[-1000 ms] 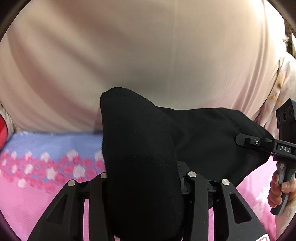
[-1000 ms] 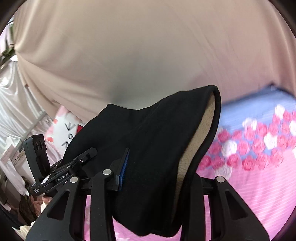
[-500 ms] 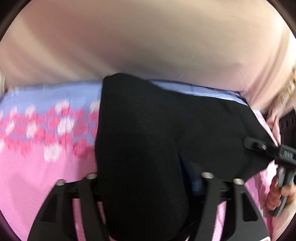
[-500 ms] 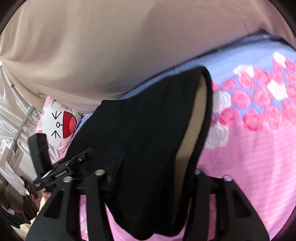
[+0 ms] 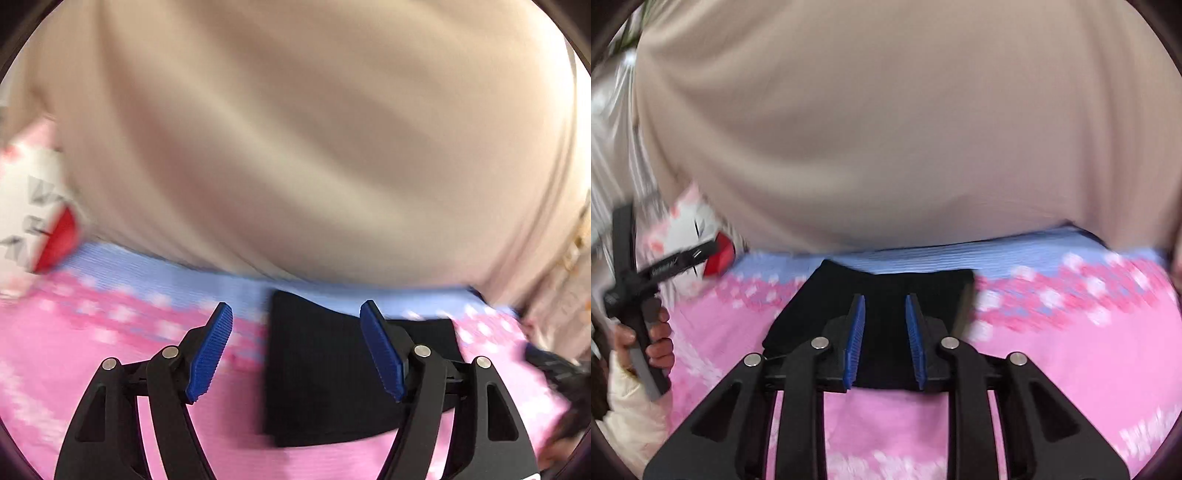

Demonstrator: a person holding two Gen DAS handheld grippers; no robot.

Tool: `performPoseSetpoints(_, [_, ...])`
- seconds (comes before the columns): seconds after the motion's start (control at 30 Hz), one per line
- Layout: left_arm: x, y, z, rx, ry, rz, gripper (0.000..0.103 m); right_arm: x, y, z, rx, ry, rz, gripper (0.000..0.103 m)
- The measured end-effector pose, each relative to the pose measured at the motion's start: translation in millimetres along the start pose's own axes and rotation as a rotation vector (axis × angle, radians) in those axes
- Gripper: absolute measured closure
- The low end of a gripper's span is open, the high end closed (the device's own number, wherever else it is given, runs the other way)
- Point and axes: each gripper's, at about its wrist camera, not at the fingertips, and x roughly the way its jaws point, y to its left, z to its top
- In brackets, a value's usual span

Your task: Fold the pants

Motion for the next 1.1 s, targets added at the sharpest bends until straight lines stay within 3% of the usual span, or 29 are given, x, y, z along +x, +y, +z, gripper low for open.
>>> performPoseSetpoints(0.07, [44,-16,-17,0.032,0.084,0.045,0.038,51,8,-7,-0.015,0.075,-0.005,0.081])
performPoseSetpoints(0.13, [87,-19,-43,0.081,0.158,0.149,0.055,85,-5,-21,0.010,0.142,-0.040,0.081])
performPoseSetpoints(0.17, [100,-15,-55,0.085,0.196,0.168,0.057,99,-18,-32,0.029,0.160,-0.074,0.081])
performPoseSetpoints(0.2, [115,-10,-65,0.081,0.226,0.175,0.058,104,-28,-39,0.043,0.168,-0.084,0.089])
performPoseSetpoints(0.23, [120,-4,-69,0.083,0.211,0.185,0.057,108,-39,-45,0.070,0.175,-0.082,0.099])
performPoseSetpoints(0.27, [122,-2,-73,0.102,0.187,0.202,0.055,111,-52,-51,0.102,0.181,-0.083,0.103])
performPoseSetpoints(0.37, [133,-8,-88,0.215,0.138,0.254,0.051,111,-68,-62,0.139,0.175,-0.040,0.103])
performPoseSetpoints(0.43, [138,-11,-95,0.271,0.116,0.292,0.050,111,-65,-67,0.100,0.162,-0.064,0.103])
performPoseSetpoints(0.57, [141,2,-90,0.229,0.128,0.269,0.050,110,-58,-68,0.064,0.143,-0.111,0.103])
performPoseSetpoints(0.67, [112,-19,-82,0.230,0.134,0.298,0.053,84,-43,-51,0.069,0.131,-0.150,0.102])
performPoseSetpoints(0.7, [97,-23,-79,0.230,0.116,0.297,0.053,67,-34,-47,0.046,0.108,-0.173,0.096])
performPoseSetpoints(0.8, [32,-34,-75,0.218,0.035,0.297,0.052,9,-7,-38,0.010,0.038,-0.193,0.096])
performPoseSetpoints(0.93, [-37,-49,-83,0.205,-0.022,0.286,0.045,-64,16,-45,0.047,-0.054,-0.185,0.061])
performPoseSetpoints(1.1, [-86,-59,-105,0.205,-0.037,0.285,0.039,-106,42,-65,0.039,-0.107,-0.235,0.061])
